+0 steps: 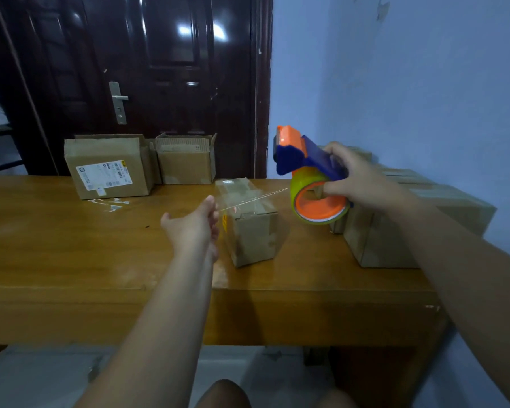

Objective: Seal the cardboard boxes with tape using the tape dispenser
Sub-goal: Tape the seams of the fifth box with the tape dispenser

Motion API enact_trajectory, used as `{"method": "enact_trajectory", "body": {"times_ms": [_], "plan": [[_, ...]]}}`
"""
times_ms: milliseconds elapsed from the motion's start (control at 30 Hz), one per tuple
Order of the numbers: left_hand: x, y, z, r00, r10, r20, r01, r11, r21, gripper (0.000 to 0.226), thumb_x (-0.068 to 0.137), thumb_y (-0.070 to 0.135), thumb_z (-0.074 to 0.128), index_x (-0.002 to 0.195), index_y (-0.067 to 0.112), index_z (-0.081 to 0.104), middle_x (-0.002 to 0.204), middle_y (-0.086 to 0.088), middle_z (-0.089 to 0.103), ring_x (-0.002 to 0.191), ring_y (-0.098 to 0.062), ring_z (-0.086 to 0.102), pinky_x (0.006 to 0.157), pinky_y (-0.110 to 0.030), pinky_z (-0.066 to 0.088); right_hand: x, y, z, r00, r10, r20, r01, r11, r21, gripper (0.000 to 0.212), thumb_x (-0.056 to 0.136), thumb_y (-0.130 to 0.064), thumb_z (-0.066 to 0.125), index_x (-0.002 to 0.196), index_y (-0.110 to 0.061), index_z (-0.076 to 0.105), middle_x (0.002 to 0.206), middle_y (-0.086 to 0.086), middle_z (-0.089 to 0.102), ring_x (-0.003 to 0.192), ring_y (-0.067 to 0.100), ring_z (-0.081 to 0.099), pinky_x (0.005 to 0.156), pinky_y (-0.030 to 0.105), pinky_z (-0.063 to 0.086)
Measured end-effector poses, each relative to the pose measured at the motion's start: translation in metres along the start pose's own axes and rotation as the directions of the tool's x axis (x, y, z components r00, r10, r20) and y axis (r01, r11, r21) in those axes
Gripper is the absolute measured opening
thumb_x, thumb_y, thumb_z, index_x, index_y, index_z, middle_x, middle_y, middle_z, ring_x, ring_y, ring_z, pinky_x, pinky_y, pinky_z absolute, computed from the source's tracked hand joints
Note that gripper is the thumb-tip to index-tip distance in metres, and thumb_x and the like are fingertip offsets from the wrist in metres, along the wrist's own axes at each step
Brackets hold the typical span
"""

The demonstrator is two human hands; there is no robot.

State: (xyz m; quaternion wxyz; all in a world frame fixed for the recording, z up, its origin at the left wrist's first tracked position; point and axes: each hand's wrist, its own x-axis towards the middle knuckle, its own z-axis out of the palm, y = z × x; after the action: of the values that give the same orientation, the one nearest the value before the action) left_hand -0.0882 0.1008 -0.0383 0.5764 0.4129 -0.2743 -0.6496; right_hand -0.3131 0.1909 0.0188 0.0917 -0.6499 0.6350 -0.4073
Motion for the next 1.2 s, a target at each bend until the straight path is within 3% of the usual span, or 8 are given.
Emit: {"method": "enact_trajectory", "body": {"times_ms": [67,233,567,767,900,1067,1200], "plan": [[0.000,-0.009,0.000,0.999,0.042,-0.023,-0.042,0.999,-0.010,0.091,0.081,0.014,0.073,0.149,0.026,0.013,0.088,-0.003,0.068,0.062,-0.007,0.060,0.059,-0.020,0.047,0.003,0.000,-0.001,1.000,0.020,-0.003,-0.020,0.999,-0.040,0.035,0.078,-0.006,0.068,0.105,-0.014,0.048,0.085,0.010,0.054,0.070,0.019,0.051,0.061,0.030,0.039],[0.002,-0.022,0.002,0.994,0.096,-0.060,-0.096,0.995,0.008,0.092,0.081,0.012,0.073,0.149,0.030,0.012,0.097,-0.006,0.069,0.062,-0.006,0.062,0.054,-0.017,0.045,0.011,0.001,0.002,0.992,0.111,0.052,-0.092,0.954,-0.285,0.037,0.078,-0.007,0.068,0.105,-0.019,0.047,0.087,-0.003,0.053,0.073,0.015,0.053,0.058,0.025,0.039],[0.015,-0.029,-0.004,0.992,0.098,-0.079,-0.098,0.995,-0.002,0.089,0.083,0.009,0.071,0.148,0.029,0.014,0.096,-0.007,0.069,0.063,-0.008,0.062,0.060,-0.021,0.046,0.030,0.013,0.020,0.978,0.189,0.090,-0.140,0.911,-0.389,0.035,0.079,-0.002,0.062,0.102,-0.018,0.041,0.080,-0.003,0.049,0.069,0.013,0.048,0.054,0.027,0.035],[0.024,-0.034,-0.010,0.992,0.091,-0.087,-0.092,0.996,-0.008,0.088,0.084,0.008,0.069,0.148,0.031,0.014,0.095,-0.008,0.069,0.060,-0.006,0.060,0.058,-0.021,0.045,0.033,0.023,0.032,0.961,0.247,0.127,-0.180,0.902,-0.394,0.040,0.079,0.000,0.058,0.113,-0.014,0.043,0.095,0.013,0.058,0.081,0.028,0.057,0.058,0.030,0.041],[0.026,-0.035,-0.011,0.996,0.043,-0.080,-0.044,0.999,-0.019,0.087,0.084,0.006,0.069,0.148,0.029,0.014,0.091,-0.006,0.068,0.062,-0.007,0.059,0.060,-0.021,0.045,0.032,0.028,0.041,0.948,0.279,0.154,-0.214,0.915,-0.341,0.051,0.082,0.001,0.055,0.126,-0.020,0.041,0.101,0.012,0.059,0.083,0.027,0.059,0.059,0.030,0.044],[0.038,-0.028,-0.015,0.996,-0.075,-0.044,0.072,0.996,-0.055,0.089,0.085,0.002,0.066,0.149,0.026,0.010,0.089,-0.008,0.066,0.057,-0.006,0.054,0.054,-0.019,0.041,0.023,0.031,0.052,0.931,0.324,0.171,-0.270,0.922,-0.278,0.070,0.085,-0.002,0.055,0.144,-0.029,0.027,0.088,0.003,0.056,0.069,0.017,0.056,0.053,0.026,0.043],[0.048,-0.021,-0.017,0.996,-0.090,-0.030,0.089,0.996,-0.010,0.088,0.086,0.002,0.065,0.150,0.025,0.008,0.087,-0.008,0.066,0.059,-0.005,0.054,0.054,-0.018,0.041,0.012,0.033,0.067,0.938,0.315,0.141,-0.287,0.939,-0.190,0.066,0.086,-0.002,0.057,0.141,-0.024,0.029,0.086,0.005,0.056,0.067,0.017,0.056,0.053,0.025,0.042]]}}
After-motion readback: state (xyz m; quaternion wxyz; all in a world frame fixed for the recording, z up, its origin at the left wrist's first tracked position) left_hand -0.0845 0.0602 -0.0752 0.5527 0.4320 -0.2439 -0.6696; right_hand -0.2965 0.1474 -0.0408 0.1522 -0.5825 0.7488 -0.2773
